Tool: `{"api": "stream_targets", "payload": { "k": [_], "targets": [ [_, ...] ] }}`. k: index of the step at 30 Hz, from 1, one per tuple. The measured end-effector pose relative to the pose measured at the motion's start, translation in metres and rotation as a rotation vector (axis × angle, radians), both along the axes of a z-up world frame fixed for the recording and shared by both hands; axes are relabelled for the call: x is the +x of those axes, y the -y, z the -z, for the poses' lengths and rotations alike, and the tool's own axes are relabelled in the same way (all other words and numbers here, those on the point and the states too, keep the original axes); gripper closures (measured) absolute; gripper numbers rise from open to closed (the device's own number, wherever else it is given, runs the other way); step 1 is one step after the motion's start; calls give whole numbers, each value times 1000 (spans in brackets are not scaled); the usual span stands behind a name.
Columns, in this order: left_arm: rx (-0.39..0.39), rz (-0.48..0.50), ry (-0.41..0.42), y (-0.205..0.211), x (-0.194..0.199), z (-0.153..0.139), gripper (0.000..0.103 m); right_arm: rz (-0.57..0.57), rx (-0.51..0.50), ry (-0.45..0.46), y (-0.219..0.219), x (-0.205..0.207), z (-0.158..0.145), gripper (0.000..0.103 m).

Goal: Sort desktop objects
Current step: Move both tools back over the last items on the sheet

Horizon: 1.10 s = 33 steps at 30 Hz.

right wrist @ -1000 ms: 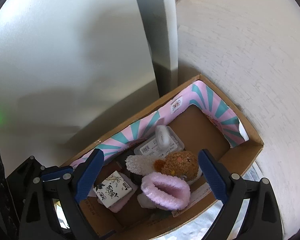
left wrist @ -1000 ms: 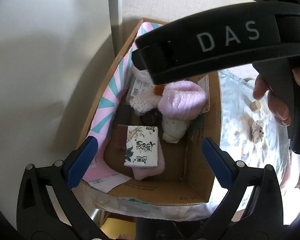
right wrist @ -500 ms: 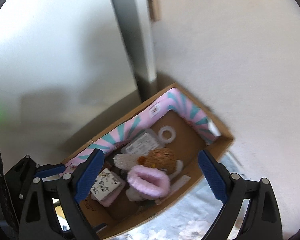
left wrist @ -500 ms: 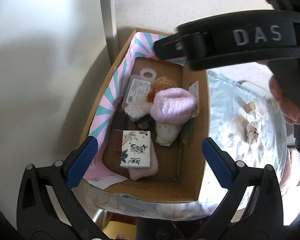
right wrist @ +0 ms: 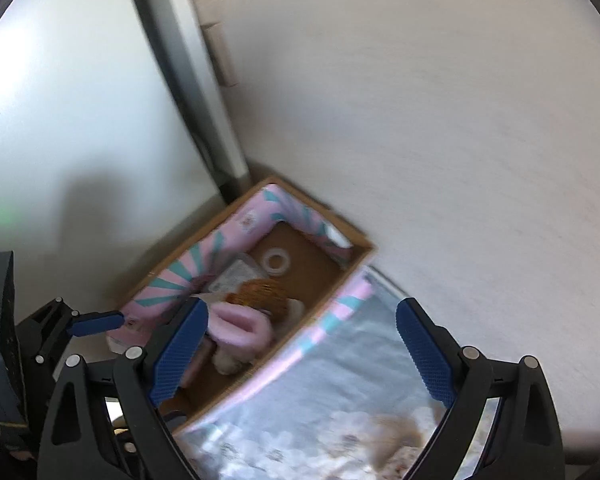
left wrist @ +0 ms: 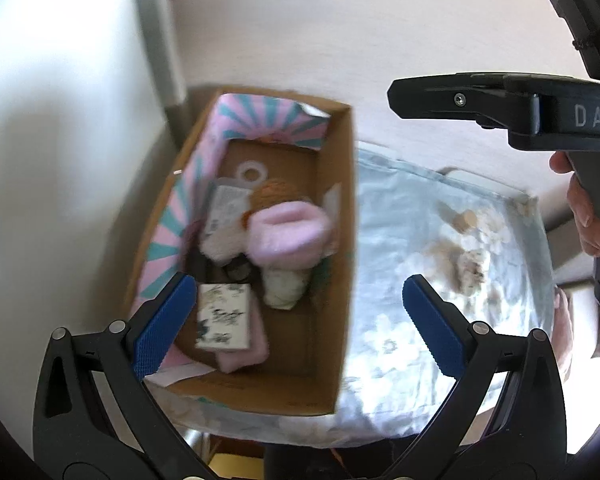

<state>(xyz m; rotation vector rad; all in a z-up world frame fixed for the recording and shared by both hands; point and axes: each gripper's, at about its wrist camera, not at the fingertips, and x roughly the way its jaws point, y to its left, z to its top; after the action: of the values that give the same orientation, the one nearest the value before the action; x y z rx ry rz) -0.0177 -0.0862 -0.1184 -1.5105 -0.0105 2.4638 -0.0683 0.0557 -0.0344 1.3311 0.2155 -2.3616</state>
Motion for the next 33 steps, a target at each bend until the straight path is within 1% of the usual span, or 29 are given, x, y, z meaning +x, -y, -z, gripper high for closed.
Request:
{"api": "stream_targets", "payload": {
  "k": [2, 5, 9, 12, 14, 17, 19, 22, 26, 29, 31, 33],
  "targets": [
    [-12, 27, -6, -12, 0, -2, 0, 24, 16, -10, -15, 3, 1, 9],
    [-32, 82, -22, -35, 0, -5, 0, 78, 5, -2, -46, 7, 5, 9],
    [-19, 165, -34, -69, 1, -9, 0, 136, 34, 25, -84, 11, 14, 9],
    [-25, 221, -46, -93, 7, -10, 0, 175, 46, 42, -116, 18, 19, 9],
    [-23, 253, -48, -105, 10, -9, 0, 203, 40, 47, -138, 24, 23, 9],
    [-21, 292, -34, -124, 12, -2, 0, 239, 73, 51, -162, 28, 33, 9],
    [-11, 323, -22, -139, 13, 5, 0, 255, 88, 64, -180, 31, 46, 9],
    [1, 372, 6, -163, 17, 21, 0, 270, 72, 91, -197, 32, 64, 9],
    [2, 435, 10, -194, 24, 42, 0, 238, 49, 96, -209, 36, 97, 9],
    [2, 482, 8, -215, 30, 69, 0, 208, 30, 84, -214, 39, 125, 9],
    [-2, 484, 11, -225, 32, 91, 0, 188, -1, 77, -217, 41, 142, 9],
    [-2, 482, 8, -231, 32, 103, 0, 167, -27, 68, -217, 43, 152, 9]
  ]
}}
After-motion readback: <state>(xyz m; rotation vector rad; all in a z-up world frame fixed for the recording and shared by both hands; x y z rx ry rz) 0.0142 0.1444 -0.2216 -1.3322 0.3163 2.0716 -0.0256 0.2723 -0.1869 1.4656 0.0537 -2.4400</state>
